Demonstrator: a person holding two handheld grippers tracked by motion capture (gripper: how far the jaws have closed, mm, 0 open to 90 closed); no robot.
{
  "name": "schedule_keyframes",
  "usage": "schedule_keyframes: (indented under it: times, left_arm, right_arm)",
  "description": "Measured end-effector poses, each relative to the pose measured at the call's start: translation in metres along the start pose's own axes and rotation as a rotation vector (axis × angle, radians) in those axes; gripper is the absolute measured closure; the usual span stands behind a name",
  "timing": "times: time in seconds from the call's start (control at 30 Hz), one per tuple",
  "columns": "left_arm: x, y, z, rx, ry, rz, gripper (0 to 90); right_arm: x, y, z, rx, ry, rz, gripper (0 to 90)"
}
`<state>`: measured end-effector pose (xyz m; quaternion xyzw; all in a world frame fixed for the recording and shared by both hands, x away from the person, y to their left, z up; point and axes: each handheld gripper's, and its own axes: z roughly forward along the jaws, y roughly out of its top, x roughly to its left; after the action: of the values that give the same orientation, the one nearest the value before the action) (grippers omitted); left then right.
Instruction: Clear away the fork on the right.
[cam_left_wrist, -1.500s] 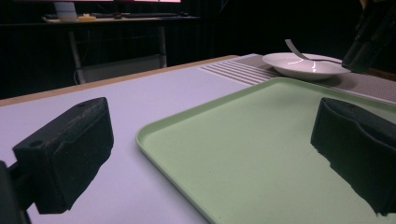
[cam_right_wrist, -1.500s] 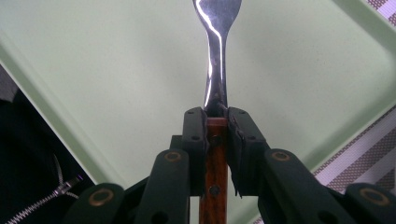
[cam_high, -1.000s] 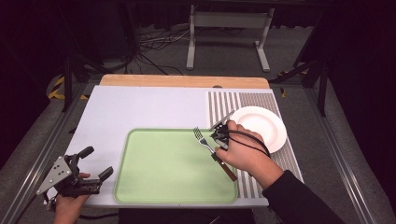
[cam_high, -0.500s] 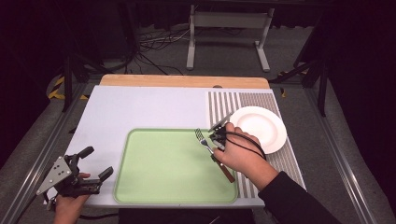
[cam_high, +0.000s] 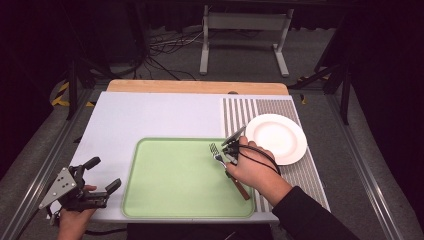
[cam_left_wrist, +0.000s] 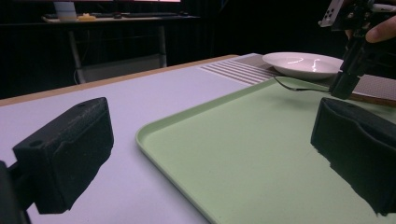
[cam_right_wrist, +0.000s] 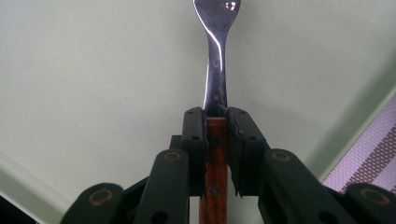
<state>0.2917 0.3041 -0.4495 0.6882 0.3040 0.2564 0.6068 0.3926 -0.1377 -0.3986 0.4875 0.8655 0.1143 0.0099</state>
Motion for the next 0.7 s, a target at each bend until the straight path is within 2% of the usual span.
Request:
schedule_keyframes:
  times: [0.7]
  left_arm:
    - [0.0001, 0.0, 0.0, -0.001, 0.0, 0.001, 0.0]
  right_arm:
    - [0.0, 0.0003, 0.0105, 0.03, -0.011, 0.047, 77.8]
